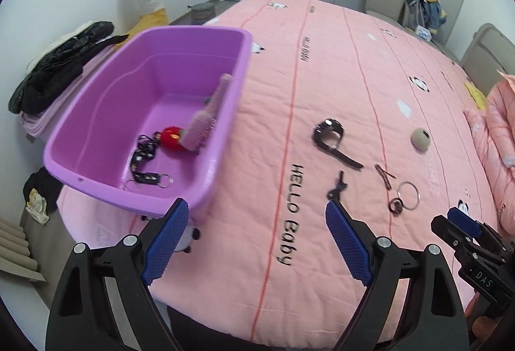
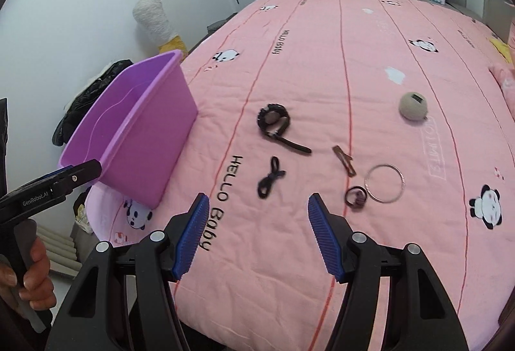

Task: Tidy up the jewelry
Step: 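Move both tools back toward the black watch and hair ties, then grasp the silver bangle with the right tool while the left tool grasps the black hair tie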

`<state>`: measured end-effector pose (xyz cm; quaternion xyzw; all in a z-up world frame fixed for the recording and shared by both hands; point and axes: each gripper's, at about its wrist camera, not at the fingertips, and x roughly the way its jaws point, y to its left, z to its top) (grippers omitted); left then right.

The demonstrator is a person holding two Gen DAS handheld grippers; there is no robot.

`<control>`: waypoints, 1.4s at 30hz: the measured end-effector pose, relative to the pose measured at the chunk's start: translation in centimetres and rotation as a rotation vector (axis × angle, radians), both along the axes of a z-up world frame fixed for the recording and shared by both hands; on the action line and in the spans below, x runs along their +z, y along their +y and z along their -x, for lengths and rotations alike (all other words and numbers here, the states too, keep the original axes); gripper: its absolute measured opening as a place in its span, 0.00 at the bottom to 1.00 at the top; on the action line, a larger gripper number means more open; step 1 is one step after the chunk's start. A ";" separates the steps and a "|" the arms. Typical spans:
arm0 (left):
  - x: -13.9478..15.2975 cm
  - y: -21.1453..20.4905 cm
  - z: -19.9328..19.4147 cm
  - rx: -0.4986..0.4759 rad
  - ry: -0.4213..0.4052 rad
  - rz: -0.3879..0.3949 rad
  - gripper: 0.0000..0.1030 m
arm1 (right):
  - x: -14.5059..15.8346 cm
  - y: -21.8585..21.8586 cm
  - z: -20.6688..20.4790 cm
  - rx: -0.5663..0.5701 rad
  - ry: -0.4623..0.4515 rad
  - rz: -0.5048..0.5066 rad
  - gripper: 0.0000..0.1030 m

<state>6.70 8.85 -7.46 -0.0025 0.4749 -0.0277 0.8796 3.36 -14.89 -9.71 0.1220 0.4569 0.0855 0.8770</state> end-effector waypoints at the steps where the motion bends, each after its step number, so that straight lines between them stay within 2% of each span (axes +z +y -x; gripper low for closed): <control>1: -0.4 -0.6 0.1 -0.007 0.002 -0.002 0.83 | -0.4 -1.0 0.5 -0.015 0.003 0.006 0.60; 10: -4.8 -5.9 -0.1 -0.066 0.044 0.027 0.83 | -3.5 -7.8 3.6 -0.139 0.016 0.069 0.61; 16: -7.8 -8.3 -1.5 -0.066 0.043 0.019 0.85 | -6.7 -11.5 3.0 -0.217 0.040 0.069 0.66; 23: -11.0 -10.3 -3.5 -0.083 0.044 -0.026 0.90 | -10.9 -14.1 -0.4 -0.239 0.091 0.090 0.73; 30: -14.2 -12.4 -5.7 -0.089 0.086 -0.045 0.91 | -14.7 -14.9 -4.8 -0.227 0.150 0.087 0.73; 42: -17.7 -14.3 -8.1 -0.085 0.119 -0.067 0.91 | -17.9 -14.2 -10.2 -0.214 0.222 0.090 0.73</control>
